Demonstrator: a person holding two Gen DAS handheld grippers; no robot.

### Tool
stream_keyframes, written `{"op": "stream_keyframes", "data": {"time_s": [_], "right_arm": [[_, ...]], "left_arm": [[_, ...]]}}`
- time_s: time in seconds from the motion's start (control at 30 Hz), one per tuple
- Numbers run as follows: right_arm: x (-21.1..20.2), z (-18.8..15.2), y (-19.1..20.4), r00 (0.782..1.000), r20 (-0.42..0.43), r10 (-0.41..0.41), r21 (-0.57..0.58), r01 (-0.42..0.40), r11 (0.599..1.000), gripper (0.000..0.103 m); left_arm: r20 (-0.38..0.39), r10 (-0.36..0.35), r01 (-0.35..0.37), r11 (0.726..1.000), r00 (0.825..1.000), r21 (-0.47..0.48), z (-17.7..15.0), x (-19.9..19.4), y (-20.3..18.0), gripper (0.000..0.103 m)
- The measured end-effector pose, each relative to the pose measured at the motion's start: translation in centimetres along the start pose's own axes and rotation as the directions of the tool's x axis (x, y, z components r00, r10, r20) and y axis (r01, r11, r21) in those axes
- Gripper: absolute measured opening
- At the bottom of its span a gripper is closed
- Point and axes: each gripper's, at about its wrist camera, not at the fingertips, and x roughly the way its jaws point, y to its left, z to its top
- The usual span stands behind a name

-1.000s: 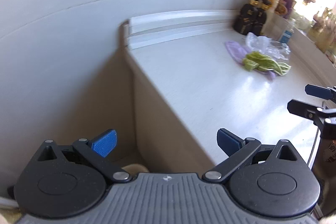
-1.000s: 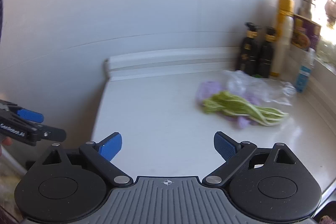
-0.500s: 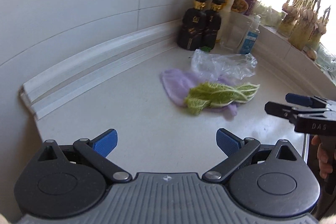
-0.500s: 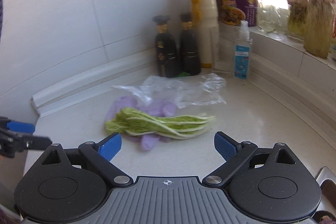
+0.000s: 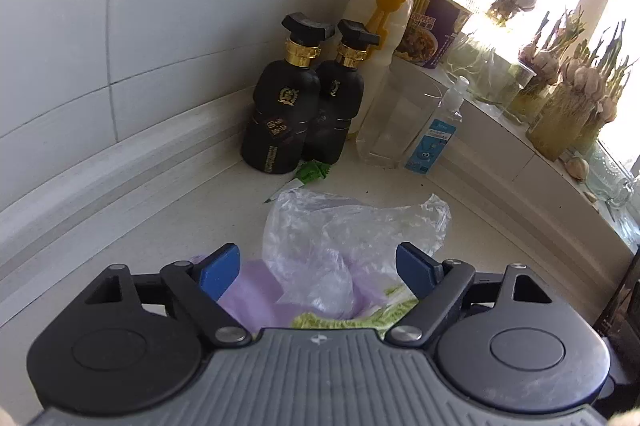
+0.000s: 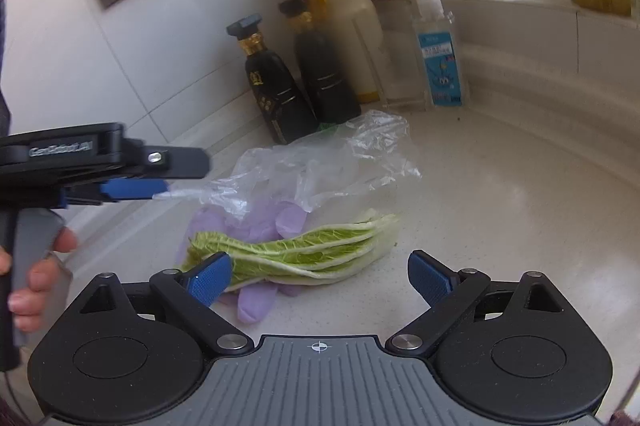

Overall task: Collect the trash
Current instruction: 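Grasp the clear plastic bag with the left tool while the right tool grasps the cabbage leaf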

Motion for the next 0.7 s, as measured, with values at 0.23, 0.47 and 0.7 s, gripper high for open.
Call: {"op": "stream_keyframes", "data": {"time_s": [0.23,0.47,0.7], "right_arm": [[1.2,0.2,-0.6,0.999,-0.015,0.033,0.118,-0.031,0.992,0.089],[1.6,0.2,-1.5,0.999,-0.001,0.041,0.234,-0.039,0.971,0.078],[1.9,0.3,-1.3,0.999,0.01,-0.051,0.29,0.046,0.956,0.044]], "left_arm": [[-0.048,-0.022,0.019,0.998,0.999,-0.059,1.3,4.1,0.0,0.07],[-0.063,0.023,-0.029,0.996,0.998,-0.088,1.7,5.8,0.1,0.054],[-0.077,0.124,-0.131,0.985,0.989,-0.109,2.1,7.0,0.1,0.041]]}}
